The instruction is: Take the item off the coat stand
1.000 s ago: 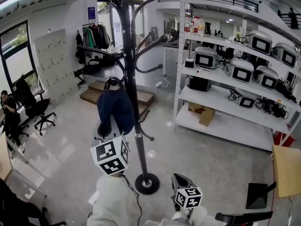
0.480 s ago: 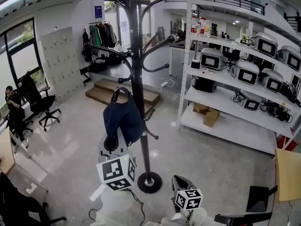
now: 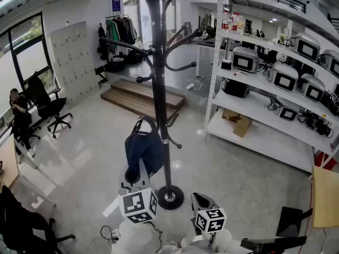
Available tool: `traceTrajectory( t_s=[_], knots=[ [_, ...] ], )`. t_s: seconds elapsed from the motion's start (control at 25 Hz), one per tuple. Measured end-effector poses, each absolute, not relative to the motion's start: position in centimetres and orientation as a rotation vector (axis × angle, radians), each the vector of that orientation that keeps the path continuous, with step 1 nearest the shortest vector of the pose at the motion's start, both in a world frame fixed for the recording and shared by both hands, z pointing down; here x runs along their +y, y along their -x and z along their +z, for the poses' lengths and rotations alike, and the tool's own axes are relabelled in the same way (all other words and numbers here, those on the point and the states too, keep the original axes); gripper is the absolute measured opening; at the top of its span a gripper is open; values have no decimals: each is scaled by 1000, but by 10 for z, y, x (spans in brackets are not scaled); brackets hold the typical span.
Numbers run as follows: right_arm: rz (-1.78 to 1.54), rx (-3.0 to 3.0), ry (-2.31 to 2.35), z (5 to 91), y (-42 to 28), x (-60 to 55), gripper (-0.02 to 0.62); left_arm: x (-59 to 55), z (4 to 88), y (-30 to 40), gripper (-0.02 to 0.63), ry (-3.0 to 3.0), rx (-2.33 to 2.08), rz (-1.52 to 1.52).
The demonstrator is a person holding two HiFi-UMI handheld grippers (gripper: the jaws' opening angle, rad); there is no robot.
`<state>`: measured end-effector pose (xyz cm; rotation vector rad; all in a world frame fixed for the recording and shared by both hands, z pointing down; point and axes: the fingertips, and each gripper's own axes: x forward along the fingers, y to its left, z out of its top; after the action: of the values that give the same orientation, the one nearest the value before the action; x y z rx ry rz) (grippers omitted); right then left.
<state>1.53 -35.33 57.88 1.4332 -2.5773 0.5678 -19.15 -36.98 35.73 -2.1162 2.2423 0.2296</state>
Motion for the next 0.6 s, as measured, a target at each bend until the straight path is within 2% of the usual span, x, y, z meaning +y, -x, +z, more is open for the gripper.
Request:
traceTrajectory(
  t_s=[0.6],
  knots=[
    [522, -2655, -1276, 581, 0, -350, 14, -326, 486, 131, 11, 2272, 2398, 72]
  ],
)
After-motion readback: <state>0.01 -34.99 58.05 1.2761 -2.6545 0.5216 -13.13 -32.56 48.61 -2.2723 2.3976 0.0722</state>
